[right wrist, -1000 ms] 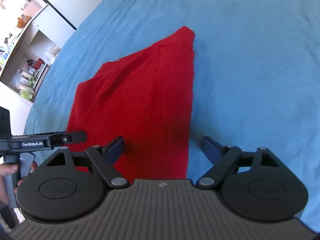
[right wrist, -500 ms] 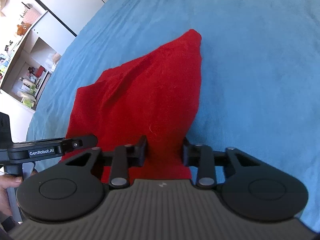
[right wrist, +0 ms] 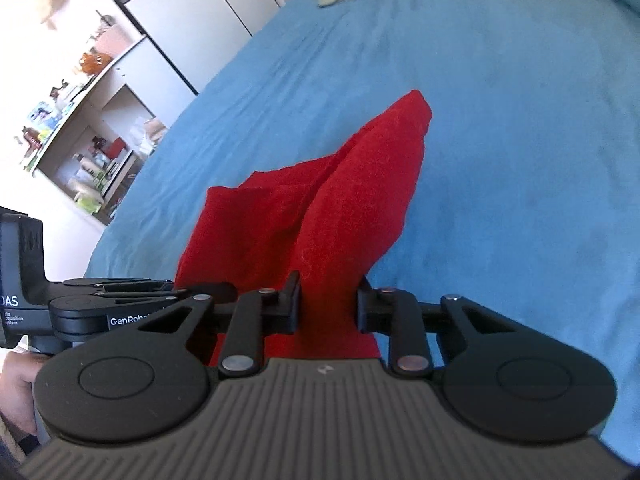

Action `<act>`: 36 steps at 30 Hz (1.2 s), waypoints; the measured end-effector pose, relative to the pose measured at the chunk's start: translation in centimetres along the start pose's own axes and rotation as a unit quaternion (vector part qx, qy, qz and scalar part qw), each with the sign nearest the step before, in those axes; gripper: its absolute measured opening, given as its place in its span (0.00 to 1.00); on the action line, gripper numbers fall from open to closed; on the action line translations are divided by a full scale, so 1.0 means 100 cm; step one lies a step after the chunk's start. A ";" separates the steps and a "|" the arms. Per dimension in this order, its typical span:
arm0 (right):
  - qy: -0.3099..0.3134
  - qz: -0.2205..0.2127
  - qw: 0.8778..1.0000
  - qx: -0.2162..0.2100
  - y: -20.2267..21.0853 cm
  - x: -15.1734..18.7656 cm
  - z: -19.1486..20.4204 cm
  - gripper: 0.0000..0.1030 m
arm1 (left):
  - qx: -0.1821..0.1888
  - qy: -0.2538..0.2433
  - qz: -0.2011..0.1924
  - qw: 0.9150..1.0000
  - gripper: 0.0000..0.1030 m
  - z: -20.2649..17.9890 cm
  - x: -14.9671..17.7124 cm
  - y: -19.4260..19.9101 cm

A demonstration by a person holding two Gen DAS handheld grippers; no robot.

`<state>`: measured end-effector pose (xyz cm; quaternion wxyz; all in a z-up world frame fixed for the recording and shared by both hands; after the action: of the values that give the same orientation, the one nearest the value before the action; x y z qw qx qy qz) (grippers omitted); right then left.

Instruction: Fold small clothes

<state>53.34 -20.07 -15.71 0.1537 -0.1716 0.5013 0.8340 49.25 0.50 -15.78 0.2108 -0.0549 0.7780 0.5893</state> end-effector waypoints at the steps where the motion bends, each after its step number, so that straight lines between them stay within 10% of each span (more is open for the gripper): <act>1: -0.004 0.001 1.000 0.001 0.015 0.008 -0.002 0.39 | 0.003 -0.001 0.000 1.000 0.23 -0.008 0.007 0.007; 12: -0.059 0.047 0.994 0.081 0.078 0.136 -0.066 0.41 | 0.018 -0.020 0.047 0.999 0.25 -0.095 0.108 -0.018; 19: -0.092 0.018 0.991 0.095 0.081 0.169 -0.094 0.85 | -0.078 -0.025 0.001 0.997 0.88 -0.083 0.118 -0.013; 22: -0.074 -0.004 0.989 0.126 0.097 0.165 -0.090 0.99 | -0.102 -0.025 -0.007 0.994 0.88 -0.074 0.119 -0.005; 36: 0.014 -0.091 0.982 0.164 0.078 0.189 -0.130 1.00 | -0.137 -0.066 -0.114 0.982 0.98 -0.054 0.154 -0.028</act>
<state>34.87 -33.51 -23.64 0.2479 -0.2007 0.6160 0.7202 34.81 -2.90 -23.12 0.3183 -0.1327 0.6628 0.6647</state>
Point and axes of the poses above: each gripper's, at about its wrist camera, not at the fingertips, and y roughly against the way its jaws point, z to its left, x to its underside, the point moved 7 cm from there along -y, roughly the way its jaws point, and after that the axes turned 9 degrees about z, right-handed, at the moved point
